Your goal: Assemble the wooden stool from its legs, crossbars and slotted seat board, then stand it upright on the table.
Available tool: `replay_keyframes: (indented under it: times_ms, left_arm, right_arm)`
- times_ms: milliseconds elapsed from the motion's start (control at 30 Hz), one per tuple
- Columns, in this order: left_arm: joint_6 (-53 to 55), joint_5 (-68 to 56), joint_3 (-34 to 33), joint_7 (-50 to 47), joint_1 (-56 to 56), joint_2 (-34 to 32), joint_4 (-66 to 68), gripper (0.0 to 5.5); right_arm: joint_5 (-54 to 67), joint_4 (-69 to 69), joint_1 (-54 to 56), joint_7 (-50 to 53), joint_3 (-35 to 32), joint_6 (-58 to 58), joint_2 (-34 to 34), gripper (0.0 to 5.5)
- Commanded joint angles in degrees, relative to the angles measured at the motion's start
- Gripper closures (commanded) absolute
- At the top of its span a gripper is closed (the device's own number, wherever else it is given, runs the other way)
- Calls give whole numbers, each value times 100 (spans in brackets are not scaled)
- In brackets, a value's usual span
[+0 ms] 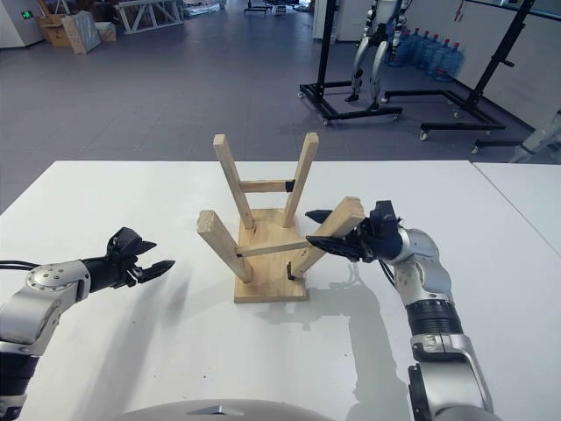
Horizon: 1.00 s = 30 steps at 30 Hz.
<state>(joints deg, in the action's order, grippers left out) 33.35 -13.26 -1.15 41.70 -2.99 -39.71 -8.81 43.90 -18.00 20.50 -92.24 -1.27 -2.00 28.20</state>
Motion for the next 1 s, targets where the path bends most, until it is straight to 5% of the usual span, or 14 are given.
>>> replay_keyframes:
  times_ms: [33,633,900,1000]
  left_arm:
    - [-15,44,28,-20,-83,-30,-108,195]
    - [195,-107,-294,-343,-560,57,-317,195]
    - [1208,-783,-1406,-1197,-3354,-101,-566,195]
    - [2512,-1835,-1850,-2186,-5132,945,-814,195]
  right_arm:
    - [-204,175,-361,-24,372,-30,67,345]
    - [-662,430,-466,1027,238,-135,-581,345]
    - [-1064,550,-348,1473,380,-347,-982,345]
    - [-1314,455,-147,1788,463,-496,-1198,345]
